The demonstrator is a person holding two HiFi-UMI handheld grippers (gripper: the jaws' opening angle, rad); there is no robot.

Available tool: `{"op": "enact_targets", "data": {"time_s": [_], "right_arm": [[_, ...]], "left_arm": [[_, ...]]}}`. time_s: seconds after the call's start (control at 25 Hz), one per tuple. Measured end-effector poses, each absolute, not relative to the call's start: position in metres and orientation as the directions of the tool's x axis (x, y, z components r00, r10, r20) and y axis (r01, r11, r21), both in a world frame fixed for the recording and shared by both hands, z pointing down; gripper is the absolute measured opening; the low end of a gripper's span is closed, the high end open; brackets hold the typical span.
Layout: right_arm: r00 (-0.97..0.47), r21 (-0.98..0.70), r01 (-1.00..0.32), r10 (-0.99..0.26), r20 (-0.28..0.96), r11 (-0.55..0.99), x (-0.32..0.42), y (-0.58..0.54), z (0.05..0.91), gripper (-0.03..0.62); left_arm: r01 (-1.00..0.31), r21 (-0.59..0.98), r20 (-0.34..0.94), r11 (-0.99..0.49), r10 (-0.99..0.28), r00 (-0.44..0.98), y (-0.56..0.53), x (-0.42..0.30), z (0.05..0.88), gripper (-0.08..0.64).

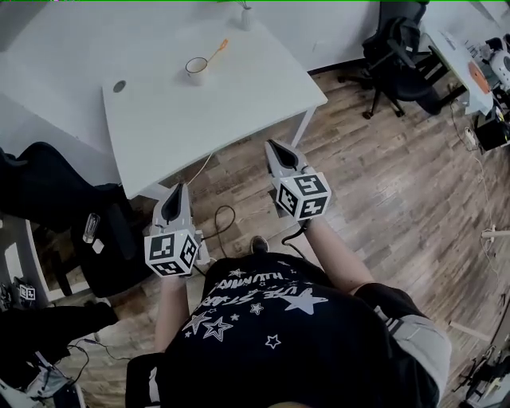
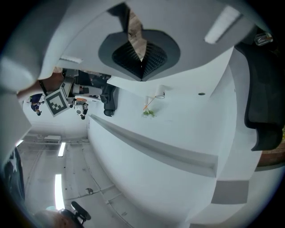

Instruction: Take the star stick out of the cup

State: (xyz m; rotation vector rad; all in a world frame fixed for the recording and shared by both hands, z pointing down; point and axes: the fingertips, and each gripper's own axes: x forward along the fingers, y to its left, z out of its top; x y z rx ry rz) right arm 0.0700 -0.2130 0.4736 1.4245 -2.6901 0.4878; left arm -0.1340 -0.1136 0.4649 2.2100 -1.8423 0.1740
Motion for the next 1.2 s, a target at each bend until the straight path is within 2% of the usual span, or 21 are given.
{"op": "enact_targets", "data": {"time_s": [0.6, 1.04, 1.2], "right_arm": [[-0.578, -0.273, -0.808, -0.792, 0.198, 0.522, 0.054, -0.287, 0.481, 0.014], [-0.531, -0.248, -0.841, -0.820, 0.214, 0.480, -0.003, -0.413, 0.475, 0.016], [-0.526, -0.252, -0.845, -0.814, 0.245, 0.471, -0.025, -0.453, 0.480, 0.061]], "left_arm": [[-0.976, 0.083, 0.240, -0.202, -0.946, 0.216, -0.199, -0.129, 0.456, 0.002], [-0.972, 0.100, 0.246, -0.215, -0.941, 0.233, -0.306, -0.190, 0.461, 0.002], [-0.969, 0.116, 0.255, -0.220, -0.936, 0.243, -0.343, -0.211, 0.463, 0.002]]}}
